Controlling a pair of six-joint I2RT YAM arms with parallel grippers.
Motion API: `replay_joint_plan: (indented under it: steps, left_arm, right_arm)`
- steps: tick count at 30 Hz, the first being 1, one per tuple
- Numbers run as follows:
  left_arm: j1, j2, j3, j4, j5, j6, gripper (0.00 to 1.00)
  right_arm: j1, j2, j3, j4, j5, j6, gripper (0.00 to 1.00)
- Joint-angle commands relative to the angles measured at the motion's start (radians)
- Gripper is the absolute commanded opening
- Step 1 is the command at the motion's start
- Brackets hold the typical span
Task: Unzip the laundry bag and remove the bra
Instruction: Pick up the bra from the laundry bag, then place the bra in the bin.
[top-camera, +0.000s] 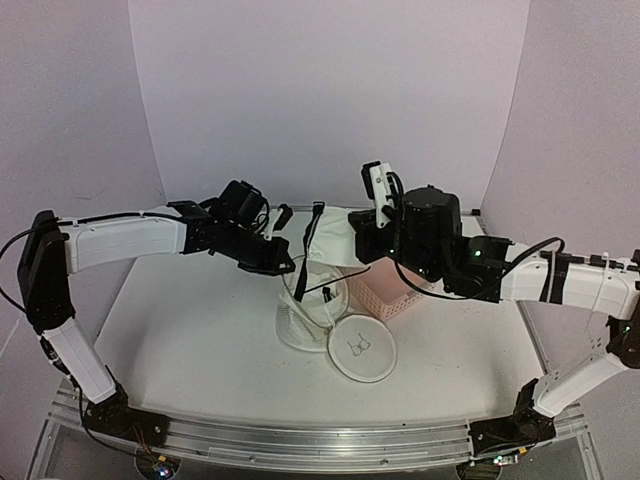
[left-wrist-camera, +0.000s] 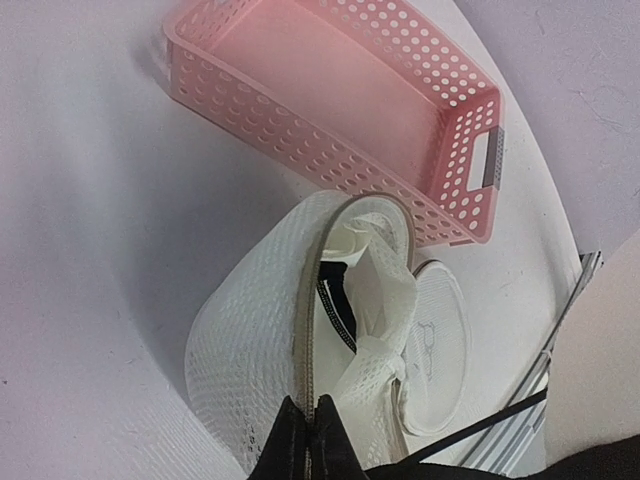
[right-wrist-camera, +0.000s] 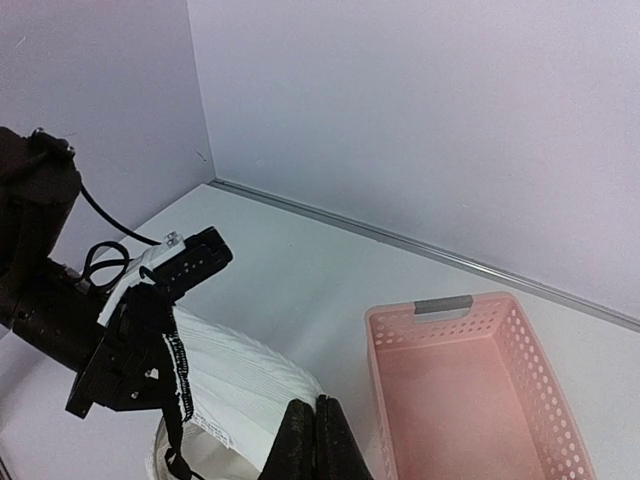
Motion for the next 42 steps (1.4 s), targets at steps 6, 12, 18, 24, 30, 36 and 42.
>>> replay_joint_plan:
  steps: [6, 12, 18, 24, 30, 36, 42]
  left_arm:
    - [-0.014, 0.01, 0.036, 0.054, 0.008, -0.011, 0.0]
    - [-0.019, 0.008, 0.033, 0.068, -0.006, -0.02, 0.0]
    - [-0.019, -0.014, 0.014, 0.102, -0.007, -0.055, 0.0]
    - [-0.019, -0.035, -0.018, 0.105, -0.04, -0.059, 0.0]
    - [-0.019, -0.043, -0.038, 0.106, -0.063, -0.061, 0.0]
    - [-0.02, -0.037, -0.049, 0.105, -0.071, -0.055, 0.0]
    - [-0.019, -0.019, -0.041, 0.105, -0.049, -0.042, 0.0]
  right_arm:
    - [0.001, -0.075, 0.072, 0.079, 0.227, -0.068, 0.0]
    - [-0.017, -0.074, 0.125, 0.078, 0.347, -0.156, 0.0]
    - [-0.081, -0.087, 0.091, 0.078, 0.412, -0.171, 0.0]
    - [-0.178, -0.115, 0.046, 0.076, 0.414, -0.146, 0.0]
    - [-0.237, -0.064, 0.023, 0.047, 0.381, -0.064, 0.0]
    - [-0.288, 0.038, 0.008, -0.012, 0.327, 0.033, 0.0]
    - [-0.336, 0.155, 0.019, -0.077, 0.254, 0.12, 0.0]
